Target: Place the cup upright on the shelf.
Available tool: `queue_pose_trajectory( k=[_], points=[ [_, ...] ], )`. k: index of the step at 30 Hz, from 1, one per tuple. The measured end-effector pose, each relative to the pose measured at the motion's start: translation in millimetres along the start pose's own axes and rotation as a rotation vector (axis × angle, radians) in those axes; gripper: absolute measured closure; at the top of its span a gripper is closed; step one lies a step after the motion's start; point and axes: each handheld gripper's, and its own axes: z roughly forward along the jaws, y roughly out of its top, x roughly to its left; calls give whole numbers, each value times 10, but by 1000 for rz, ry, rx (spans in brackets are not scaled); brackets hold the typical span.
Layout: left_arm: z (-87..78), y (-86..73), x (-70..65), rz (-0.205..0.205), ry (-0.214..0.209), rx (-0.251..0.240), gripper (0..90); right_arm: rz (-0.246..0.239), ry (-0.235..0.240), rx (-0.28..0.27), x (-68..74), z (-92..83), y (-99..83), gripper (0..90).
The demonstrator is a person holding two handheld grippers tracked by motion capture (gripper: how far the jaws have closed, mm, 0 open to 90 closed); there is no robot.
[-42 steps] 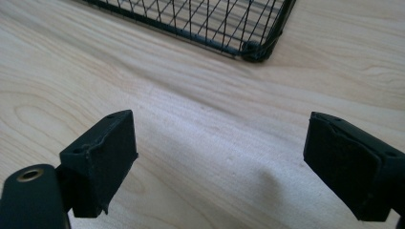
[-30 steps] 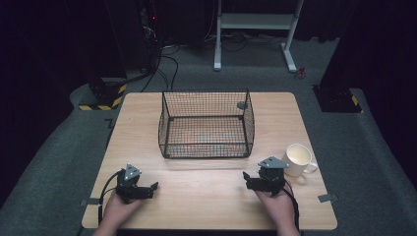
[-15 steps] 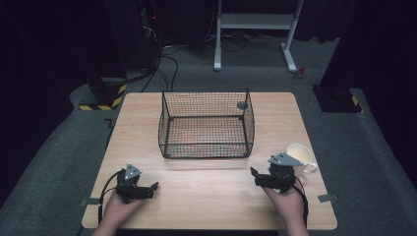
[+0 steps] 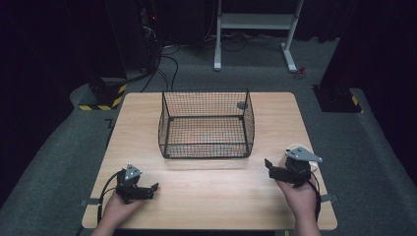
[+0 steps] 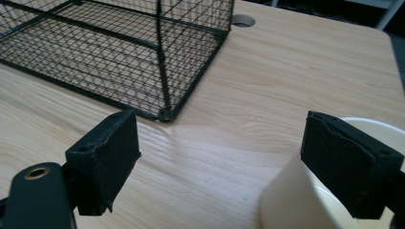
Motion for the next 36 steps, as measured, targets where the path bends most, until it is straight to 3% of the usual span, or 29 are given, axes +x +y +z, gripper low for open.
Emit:
queue_pose_trajectory(
  k=[16, 26, 36],
  points=[
    [-16, -12, -1, 1, -2, 4, 6, 42, -102, -11, -419, -145, -83, 116],
    [-16, -14, -2, 1, -2, 3, 6, 88, -140, 1, -560, -157, -184, 89],
    [-18, -15, -3, 1, -2, 3, 6, 101, -137, 26, -605, -71, -241, 88]
  ],
)
